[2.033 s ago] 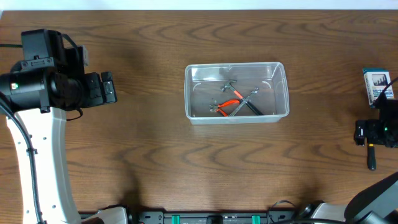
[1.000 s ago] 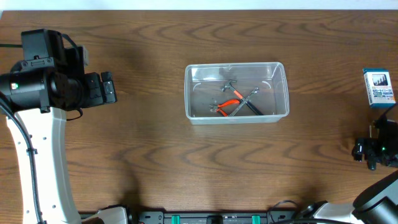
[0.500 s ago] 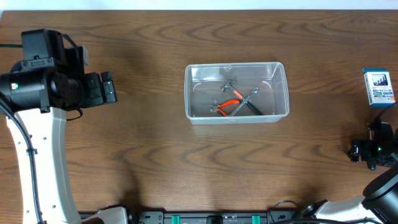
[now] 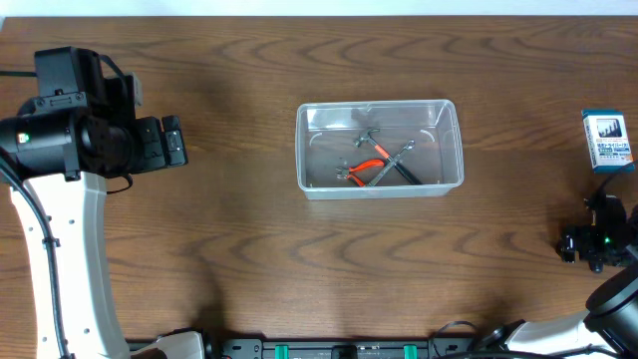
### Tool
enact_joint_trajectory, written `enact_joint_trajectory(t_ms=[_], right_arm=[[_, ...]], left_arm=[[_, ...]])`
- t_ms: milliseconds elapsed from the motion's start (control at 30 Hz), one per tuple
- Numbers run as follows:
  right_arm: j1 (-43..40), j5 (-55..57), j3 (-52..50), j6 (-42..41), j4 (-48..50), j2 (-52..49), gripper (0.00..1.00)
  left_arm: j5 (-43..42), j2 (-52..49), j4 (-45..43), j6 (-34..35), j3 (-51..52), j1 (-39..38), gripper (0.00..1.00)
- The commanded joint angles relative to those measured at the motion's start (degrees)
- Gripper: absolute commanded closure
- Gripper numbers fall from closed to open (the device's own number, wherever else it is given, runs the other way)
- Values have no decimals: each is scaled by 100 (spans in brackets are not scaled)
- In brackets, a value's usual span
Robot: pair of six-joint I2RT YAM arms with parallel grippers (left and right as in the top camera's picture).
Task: Pack container
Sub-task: 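Lower the right gripper and close it on the screwdriver handle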
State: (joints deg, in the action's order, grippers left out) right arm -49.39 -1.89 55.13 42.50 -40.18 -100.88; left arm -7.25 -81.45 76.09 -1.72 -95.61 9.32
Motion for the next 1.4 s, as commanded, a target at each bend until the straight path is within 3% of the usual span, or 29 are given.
enact_joint_trajectory(t_ms=[0, 733, 1367], right_arm=[[-59, 13, -15, 81, 61, -214, 1], [-107, 184, -11, -70, 343, -216, 1], [-243, 142, -11, -684, 588, -216, 1]], left_arm=[[44, -17, 50, 9, -98, 26, 2], [44, -17, 107, 9, -98, 26, 2], [44, -17, 146, 15, -98, 24, 2]])
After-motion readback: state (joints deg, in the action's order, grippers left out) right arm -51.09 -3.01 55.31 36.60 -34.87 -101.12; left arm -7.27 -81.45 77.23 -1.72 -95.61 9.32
